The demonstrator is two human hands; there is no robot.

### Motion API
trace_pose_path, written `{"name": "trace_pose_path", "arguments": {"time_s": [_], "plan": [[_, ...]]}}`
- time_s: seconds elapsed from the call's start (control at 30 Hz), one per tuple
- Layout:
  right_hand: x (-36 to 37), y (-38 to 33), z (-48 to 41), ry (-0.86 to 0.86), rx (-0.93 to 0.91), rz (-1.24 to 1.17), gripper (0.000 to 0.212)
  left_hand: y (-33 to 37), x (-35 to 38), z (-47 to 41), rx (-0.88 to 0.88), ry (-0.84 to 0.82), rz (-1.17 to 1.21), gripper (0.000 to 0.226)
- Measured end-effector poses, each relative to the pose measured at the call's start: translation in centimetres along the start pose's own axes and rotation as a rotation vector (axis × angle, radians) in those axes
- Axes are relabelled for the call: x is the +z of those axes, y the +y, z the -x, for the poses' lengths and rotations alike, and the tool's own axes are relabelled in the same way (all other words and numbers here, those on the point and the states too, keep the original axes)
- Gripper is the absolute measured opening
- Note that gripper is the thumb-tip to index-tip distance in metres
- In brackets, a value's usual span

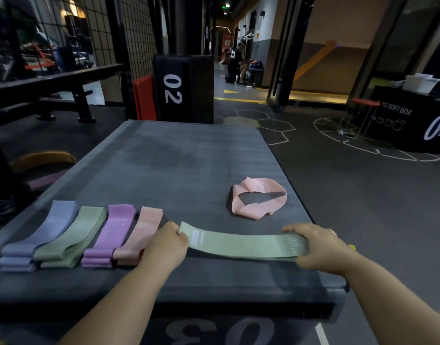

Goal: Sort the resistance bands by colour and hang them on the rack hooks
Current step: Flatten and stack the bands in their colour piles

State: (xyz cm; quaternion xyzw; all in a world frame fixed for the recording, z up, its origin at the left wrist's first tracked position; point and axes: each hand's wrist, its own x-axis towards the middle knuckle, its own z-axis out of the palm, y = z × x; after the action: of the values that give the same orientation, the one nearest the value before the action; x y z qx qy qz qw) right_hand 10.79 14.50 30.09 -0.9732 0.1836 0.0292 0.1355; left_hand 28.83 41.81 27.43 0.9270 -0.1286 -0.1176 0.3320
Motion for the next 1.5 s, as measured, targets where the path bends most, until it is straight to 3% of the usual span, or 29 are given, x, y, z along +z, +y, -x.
{"name": "trace_pose_path", "arguments": {"time_s": [0.27, 0.47, 0.8, 1.2, 1.37, 1.5], "plan": [[0.4, 0.9, -0.5, -0.098, 0.045, -0.065, 0.065, 0.3, -0.4, 1.0, 0.061, -0.030, -0.210, 0.017], [0.5, 1.7, -0.8, 0.001, 0.128, -0.050, 0.047, 0.2, -0.6, 1.4, 0.095, 0.009, -0.300, 0.012], [0.8, 1.2, -1.1, 0.001, 0.237, -0.021, 0.043, 0.1, -0.1, 1.4, 0.103, 0.009, -0.326, 0.006], [0.6, 1.0, -0.9, 0.027, 0.264, -0.078, 0.027, -0.1, -0.1, 1.1, 0.026, -0.039, -0.090, 0.008], [0.2, 0.6, -0.7, 0.030, 0.264, -0.075, 0.018, 0.4, -0.4, 1.6, 0.029, -0.020, -0.015, 0.033], [0.0, 0.5, -0.8, 0.060, 0.289, -0.140, 0.018, 0.6, -0.7, 1.6, 0.008, -0.031, 0.091, 0.040]]}}
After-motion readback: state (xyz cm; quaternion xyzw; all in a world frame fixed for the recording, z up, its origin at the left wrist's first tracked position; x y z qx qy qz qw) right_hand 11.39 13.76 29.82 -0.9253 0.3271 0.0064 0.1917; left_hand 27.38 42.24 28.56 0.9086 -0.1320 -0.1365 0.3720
